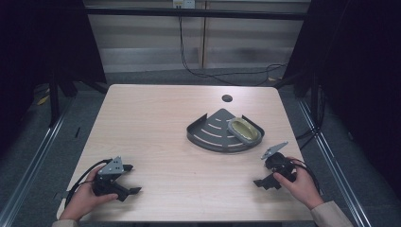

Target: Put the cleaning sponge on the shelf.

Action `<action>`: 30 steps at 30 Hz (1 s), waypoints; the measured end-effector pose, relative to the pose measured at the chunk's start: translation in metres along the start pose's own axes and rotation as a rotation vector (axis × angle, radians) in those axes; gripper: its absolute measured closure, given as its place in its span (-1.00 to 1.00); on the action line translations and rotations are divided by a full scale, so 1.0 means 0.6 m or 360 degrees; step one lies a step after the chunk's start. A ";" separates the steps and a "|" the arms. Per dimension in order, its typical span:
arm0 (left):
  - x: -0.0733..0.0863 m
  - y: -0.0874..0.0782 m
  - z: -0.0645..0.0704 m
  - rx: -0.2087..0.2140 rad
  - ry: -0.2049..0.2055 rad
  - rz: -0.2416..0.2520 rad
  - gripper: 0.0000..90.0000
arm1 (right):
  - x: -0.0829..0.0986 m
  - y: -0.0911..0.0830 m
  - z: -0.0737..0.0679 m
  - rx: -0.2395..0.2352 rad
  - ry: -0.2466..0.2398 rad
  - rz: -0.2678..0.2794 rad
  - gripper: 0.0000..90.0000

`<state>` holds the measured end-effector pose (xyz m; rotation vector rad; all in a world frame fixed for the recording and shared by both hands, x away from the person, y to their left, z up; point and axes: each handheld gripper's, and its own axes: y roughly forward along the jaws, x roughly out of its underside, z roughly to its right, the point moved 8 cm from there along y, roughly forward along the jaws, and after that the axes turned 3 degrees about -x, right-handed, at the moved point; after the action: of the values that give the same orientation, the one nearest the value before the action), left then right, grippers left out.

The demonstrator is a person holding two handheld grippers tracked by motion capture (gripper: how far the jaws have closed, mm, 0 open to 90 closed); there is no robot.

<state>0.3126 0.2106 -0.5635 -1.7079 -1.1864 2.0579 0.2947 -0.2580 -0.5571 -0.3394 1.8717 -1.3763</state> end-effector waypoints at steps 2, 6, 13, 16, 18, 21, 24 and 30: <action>0.000 0.000 0.000 0.0000 0.0000 -0.0001 -0.78 | 0.003 0.000 -0.001 0.0013 0.0006 0.0028 -0.73; 0.000 0.000 0.000 0.0001 -0.0001 0.0001 -0.78 | 0.006 0.001 0.000 0.0053 -0.0022 0.0113 -0.73; 0.000 0.000 0.000 0.0000 0.0000 0.0000 -0.78 | 0.012 0.002 -0.003 0.0063 -0.0020 0.0199 -0.77; 0.000 0.000 0.000 0.0003 -0.0002 0.0003 -0.78 | 0.013 0.003 -0.003 0.0061 -0.0018 0.0251 -0.77; 0.000 0.000 0.000 0.0001 -0.0001 0.0001 -0.78 | 0.015 0.003 -0.003 0.0066 -0.0015 0.0281 -0.78; 0.000 0.000 0.000 0.0001 0.0002 0.0000 -0.78 | 0.016 0.003 -0.003 0.0079 -0.0010 0.0327 -0.77; 0.000 0.000 0.000 0.0004 0.0001 0.0006 -0.78 | 0.019 0.003 -0.003 0.0078 -0.0010 0.0374 -0.78; 0.000 0.000 0.000 0.0004 0.0001 0.0005 -0.78 | 0.024 0.003 -0.003 0.0085 -0.0017 0.0478 -0.78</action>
<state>0.3125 0.2102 -0.5636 -1.7104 -1.1812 2.0600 0.2842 -0.2650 -0.5649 -0.0354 1.7894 -1.2138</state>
